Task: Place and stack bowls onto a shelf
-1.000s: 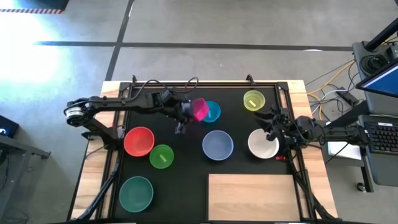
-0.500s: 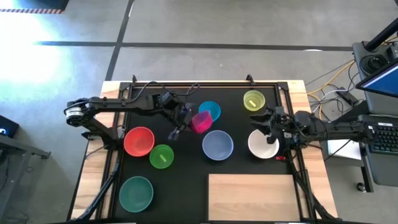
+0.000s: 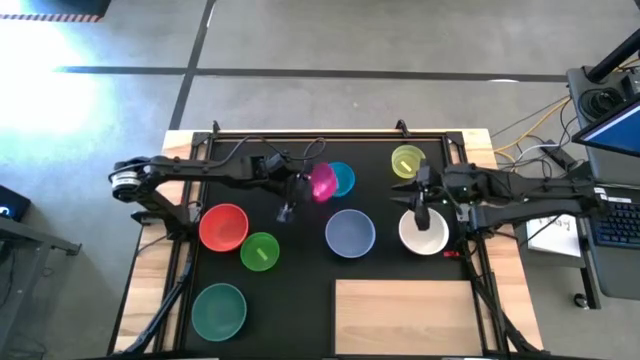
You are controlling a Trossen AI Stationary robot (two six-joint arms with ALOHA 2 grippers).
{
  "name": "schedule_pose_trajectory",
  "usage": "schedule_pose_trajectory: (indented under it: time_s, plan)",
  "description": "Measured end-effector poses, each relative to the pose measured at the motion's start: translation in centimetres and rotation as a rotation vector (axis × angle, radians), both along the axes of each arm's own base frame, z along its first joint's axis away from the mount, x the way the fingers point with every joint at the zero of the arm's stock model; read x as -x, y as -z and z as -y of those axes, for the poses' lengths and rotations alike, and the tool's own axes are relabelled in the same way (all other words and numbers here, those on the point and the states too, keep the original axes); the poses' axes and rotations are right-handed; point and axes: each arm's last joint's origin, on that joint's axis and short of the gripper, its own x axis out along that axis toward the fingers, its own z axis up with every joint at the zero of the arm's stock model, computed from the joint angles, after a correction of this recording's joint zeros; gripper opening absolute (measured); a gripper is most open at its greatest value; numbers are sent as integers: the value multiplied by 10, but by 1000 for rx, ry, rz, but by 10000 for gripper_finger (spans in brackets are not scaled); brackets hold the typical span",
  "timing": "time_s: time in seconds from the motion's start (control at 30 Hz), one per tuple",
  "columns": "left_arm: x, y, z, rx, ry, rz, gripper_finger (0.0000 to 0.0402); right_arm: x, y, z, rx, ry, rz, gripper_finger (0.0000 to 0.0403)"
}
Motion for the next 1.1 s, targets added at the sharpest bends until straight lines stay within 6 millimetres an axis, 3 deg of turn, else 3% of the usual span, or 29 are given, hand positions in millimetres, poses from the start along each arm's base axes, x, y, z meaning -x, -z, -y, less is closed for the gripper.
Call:
schedule_pose_trajectory:
  time_s: [0.17,0.5,0.8,1.1]
  plan:
    - [-7,12,-3,-127,-120,-51,0,-23,-19,3,-109,92,18,166]
    - [-27,28,10,-392,-206,-52,0,-73,-27,15,-329,380,-157,166]
    - [-35,21,24,-485,-121,31,0,-89,-46,39,-336,510,-192,166]
    - [-51,15,20,-501,-309,76,0,-101,-38,67,-329,625,-208,166]
